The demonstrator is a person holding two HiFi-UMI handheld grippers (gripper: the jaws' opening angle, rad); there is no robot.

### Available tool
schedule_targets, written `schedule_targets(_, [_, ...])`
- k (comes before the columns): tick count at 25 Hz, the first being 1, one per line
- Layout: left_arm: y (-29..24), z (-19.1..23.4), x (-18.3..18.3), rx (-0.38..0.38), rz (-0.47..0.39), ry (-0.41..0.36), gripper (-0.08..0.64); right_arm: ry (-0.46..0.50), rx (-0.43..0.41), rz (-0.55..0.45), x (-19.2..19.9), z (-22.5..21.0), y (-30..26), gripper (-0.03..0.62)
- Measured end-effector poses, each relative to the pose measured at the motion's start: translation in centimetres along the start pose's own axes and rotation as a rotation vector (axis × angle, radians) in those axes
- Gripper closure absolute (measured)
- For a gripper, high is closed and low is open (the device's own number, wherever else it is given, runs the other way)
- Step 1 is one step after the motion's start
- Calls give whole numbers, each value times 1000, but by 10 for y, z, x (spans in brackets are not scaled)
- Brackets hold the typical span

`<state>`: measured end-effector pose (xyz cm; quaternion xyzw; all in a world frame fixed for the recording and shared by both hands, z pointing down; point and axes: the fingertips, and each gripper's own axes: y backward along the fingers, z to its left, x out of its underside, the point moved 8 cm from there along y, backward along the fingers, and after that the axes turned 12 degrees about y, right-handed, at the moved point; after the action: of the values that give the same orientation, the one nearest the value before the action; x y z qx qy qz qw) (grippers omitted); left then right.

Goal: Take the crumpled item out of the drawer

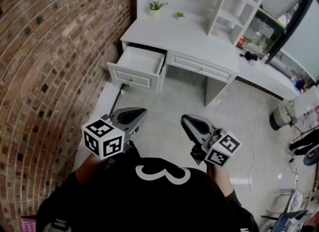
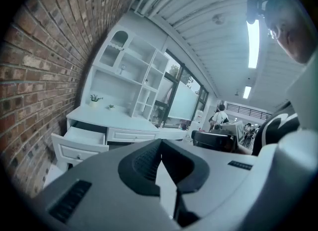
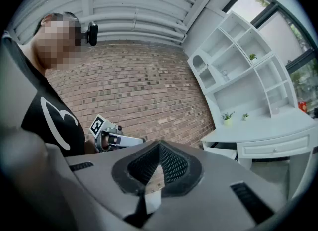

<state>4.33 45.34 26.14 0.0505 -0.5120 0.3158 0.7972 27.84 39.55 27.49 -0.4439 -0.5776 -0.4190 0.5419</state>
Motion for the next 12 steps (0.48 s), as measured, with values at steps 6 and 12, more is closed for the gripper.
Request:
schedule_targets(6, [-2,-6,-3,-6,-1,-9,557,0,0,-7,-3,-3,4,583])
schedule_targets(12, [-4,-4,-5,-16,14,-18,557,-22,21,-47,-5,-10,2,581])
